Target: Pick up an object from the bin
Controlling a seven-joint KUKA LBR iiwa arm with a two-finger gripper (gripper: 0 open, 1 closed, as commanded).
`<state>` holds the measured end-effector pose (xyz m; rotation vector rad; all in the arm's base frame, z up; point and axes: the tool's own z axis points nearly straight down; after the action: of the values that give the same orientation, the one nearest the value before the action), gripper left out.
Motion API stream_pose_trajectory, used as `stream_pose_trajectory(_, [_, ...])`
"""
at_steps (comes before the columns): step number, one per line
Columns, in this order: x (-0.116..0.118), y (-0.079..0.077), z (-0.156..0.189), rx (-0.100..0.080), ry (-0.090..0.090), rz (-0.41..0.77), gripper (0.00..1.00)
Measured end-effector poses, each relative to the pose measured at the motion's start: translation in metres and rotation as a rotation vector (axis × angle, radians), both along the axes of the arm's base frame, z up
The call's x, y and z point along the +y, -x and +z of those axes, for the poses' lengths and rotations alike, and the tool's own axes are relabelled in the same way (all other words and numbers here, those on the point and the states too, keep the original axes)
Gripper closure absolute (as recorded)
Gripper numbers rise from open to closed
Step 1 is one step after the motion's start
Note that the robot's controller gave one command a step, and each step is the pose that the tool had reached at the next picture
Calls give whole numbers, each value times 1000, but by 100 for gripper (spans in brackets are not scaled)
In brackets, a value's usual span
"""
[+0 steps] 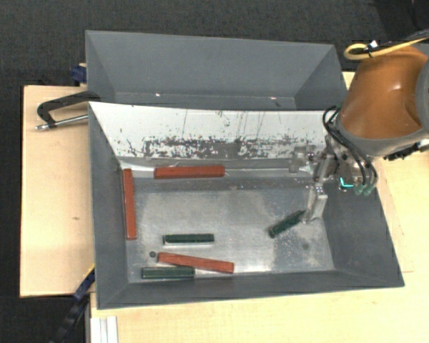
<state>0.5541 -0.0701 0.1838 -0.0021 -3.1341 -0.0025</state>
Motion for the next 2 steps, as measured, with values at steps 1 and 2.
stream_pose_trajectory(1, [0, -2, 5, -9, 1, 1, 0])
stream_pose_trajectory(2, [-32, 15, -111, -12, 2, -97, 100])
